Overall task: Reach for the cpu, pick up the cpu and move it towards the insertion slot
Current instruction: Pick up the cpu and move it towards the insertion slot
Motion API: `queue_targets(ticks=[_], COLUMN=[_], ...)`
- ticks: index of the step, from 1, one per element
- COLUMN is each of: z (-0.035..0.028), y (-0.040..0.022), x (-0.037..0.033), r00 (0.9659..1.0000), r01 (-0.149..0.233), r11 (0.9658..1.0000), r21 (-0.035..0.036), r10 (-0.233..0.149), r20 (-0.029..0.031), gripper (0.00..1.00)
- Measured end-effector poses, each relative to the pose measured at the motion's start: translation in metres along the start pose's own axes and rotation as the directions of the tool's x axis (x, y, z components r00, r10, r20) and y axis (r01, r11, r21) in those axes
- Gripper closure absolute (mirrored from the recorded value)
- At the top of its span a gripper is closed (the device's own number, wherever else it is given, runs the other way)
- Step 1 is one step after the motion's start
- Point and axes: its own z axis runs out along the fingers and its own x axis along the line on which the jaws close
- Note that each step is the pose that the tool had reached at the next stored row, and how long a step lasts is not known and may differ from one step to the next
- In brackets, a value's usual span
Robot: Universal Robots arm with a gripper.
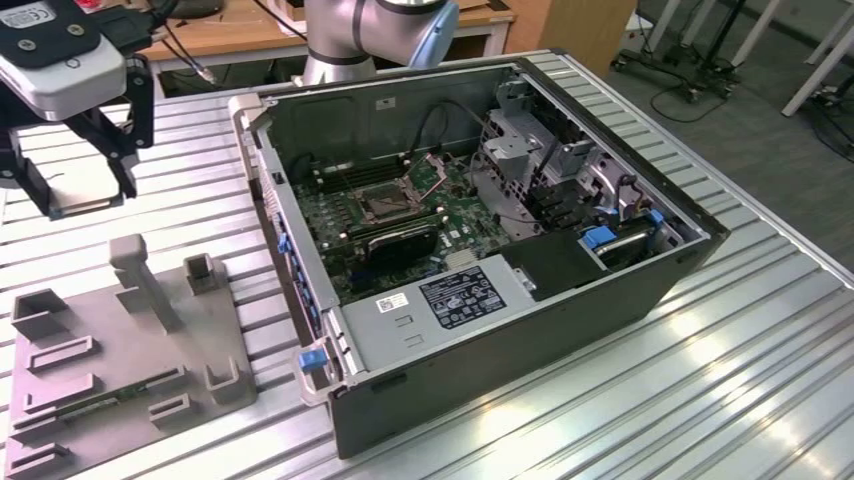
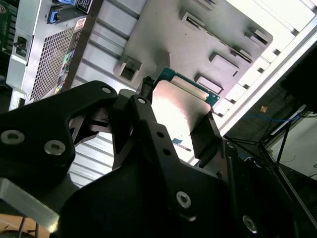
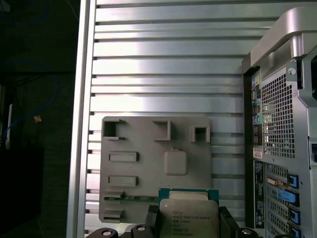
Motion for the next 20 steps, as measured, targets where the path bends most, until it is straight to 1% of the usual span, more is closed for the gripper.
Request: queue_targets(ticks=[20], z=[0.0004], y=[-0.0001], x=[-0.0112], r00=[1.0000], r01=[0.000], r11=[1.0000], r21=[0.0000], r10=[0.000], r20=[0.0001], gripper=[0.45])
